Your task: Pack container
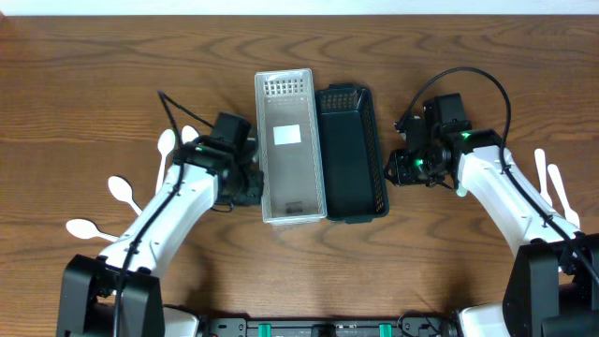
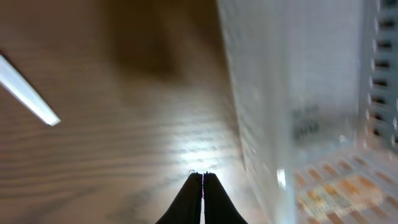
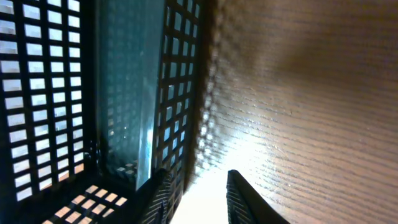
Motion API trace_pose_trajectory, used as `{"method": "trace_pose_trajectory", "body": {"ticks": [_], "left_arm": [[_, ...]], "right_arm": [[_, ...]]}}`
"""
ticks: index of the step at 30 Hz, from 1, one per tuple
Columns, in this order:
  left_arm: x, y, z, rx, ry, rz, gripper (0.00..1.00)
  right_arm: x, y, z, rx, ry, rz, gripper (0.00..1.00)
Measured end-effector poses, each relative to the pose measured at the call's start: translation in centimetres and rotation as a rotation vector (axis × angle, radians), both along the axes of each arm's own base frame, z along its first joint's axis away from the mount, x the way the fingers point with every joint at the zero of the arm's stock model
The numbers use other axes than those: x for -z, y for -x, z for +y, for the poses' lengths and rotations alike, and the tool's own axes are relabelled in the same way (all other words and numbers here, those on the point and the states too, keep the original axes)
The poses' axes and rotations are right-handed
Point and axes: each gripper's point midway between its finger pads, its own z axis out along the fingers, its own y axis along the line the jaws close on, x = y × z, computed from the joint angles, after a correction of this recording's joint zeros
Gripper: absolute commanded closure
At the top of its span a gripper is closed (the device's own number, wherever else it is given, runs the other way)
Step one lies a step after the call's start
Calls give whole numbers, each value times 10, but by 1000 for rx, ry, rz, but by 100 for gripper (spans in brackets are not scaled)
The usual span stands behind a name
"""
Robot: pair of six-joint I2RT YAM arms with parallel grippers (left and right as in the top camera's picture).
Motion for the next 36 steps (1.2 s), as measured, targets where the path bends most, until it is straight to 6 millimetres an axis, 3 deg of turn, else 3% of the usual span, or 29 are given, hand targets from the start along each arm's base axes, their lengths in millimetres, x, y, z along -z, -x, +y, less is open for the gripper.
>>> {"method": "trace_pose_trajectory", "body": {"ticks": [2,7,10,13,15,18,21,24,29,36], "left_arm": [[0,-6,7,-30,-2,-15,90],[-2,-16,20,-88,-3,-39,68],[-2,-17,25,-102,-4,-38,52],[-11,-18,26,-104,-1,-54,36],[-29,-23,26,-103,8,-99,20],[-70,-28,25,-107,37,-212,2],[-103,-21,30,-115,40,-299,2],[-128,-4,40,-128,19,-359,2],[-144,14,49,-141,-3,-403,2],[-141,14,51,-145,-18,-390,2]], "right_arm": [[1,0,-3,10,17,2,64],[6,-6,-23,88,122,-7,60],[7,-6,-42,155,213,2,42],[-6,-10,-67,225,296,14,33],[-26,-19,-85,287,330,-3,22],[-65,-35,-114,391,352,-44,14],[-92,-42,-141,503,348,-75,1],[-104,-42,-169,602,346,-90,1],[-85,-41,-192,658,358,-25,1],[-13,-51,-190,614,354,150,1]]}}
